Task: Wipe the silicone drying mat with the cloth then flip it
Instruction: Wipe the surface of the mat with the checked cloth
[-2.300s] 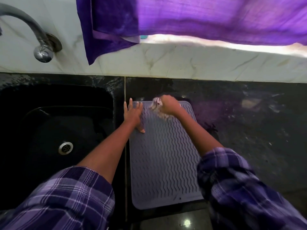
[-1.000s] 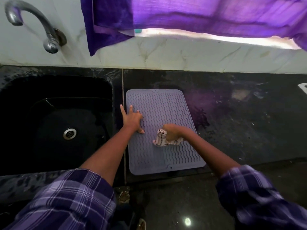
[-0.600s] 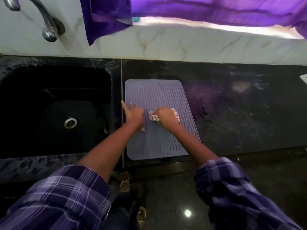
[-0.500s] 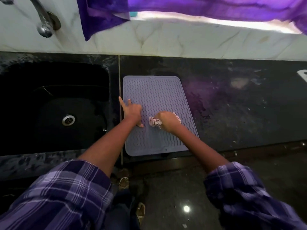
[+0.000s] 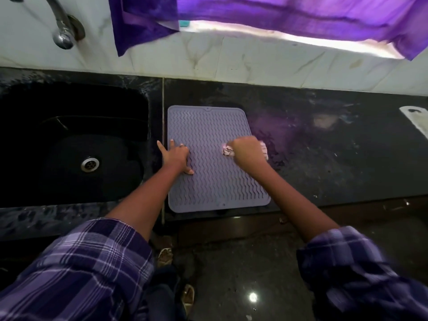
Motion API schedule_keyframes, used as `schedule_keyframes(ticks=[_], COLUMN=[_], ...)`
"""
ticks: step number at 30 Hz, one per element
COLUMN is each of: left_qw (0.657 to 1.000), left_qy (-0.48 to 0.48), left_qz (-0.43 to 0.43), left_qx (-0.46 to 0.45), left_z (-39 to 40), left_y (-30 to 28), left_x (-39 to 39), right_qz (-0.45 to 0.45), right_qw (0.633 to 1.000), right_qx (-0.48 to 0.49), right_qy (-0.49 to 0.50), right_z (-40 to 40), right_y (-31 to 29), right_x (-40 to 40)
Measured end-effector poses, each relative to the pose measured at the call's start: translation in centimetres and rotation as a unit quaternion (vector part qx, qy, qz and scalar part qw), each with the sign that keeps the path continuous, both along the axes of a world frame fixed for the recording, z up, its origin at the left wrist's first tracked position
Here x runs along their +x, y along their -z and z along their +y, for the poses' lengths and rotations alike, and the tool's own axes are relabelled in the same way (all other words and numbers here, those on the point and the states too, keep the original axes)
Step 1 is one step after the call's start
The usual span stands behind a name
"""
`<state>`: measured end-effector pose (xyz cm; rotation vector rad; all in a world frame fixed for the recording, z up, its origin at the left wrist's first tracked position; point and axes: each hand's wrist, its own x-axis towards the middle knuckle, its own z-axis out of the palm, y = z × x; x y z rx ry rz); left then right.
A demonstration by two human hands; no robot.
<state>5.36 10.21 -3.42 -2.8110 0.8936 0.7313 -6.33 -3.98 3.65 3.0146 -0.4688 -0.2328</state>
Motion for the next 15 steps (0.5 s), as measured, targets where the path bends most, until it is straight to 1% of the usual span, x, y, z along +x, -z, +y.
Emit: schedule_keyframes(ticks=[1, 2, 4, 5, 8, 9, 12, 15], left_qw=[1.0, 1.0, 0.999, 0.998, 0.998, 0.998, 0.998, 0.997], left_qy=[0.003, 0.006, 0.013, 0.015, 0.015, 0.016, 0.017, 0.017], left_qz=[-0.002, -0.008, -0.02, -0.024, -0.029, -0.024, -0.023, -0.027], left_qx=[0.006, 0.015, 0.04, 0.049, 0.055, 0.06, 0.063, 0.064], left_z=[-0.1, -0.2, -0.6, -0.8, -0.9, -0.8, -0.9, -0.8], left_y=[0.0, -0.1, -0.2, -0.3, -0.7, -0.9, -0.9, -1.1], left_x=[-0.1, -0.1, -0.2, -0.2, -0.1, -0.2, -0.4, -0.6], right_qz=[-0.037, -0.037, 0.015, 0.033, 0.013, 0.022, 0.077, 0.173], right_qw=[0.998, 0.997, 0.997, 0.996, 0.996, 0.996, 0.99, 0.968], right_qx=[-0.043, -0.051, -0.017, 0.004, 0.035, 0.045, 0.09, 0.159], right_qy=[-0.018, -0.041, -0.077, -0.08, -0.076, -0.072, -0.07, -0.091], right_z=[0.5, 1.3, 3.3, 4.0, 4.2, 4.4, 5.2, 4.6], right_y=[0.7, 1.9, 4.7, 5.9, 7.1, 7.2, 6.9, 5.2], right_x=[0.2, 0.3, -0.3, -1.0, -2.8, -3.6, -5.8, -5.8])
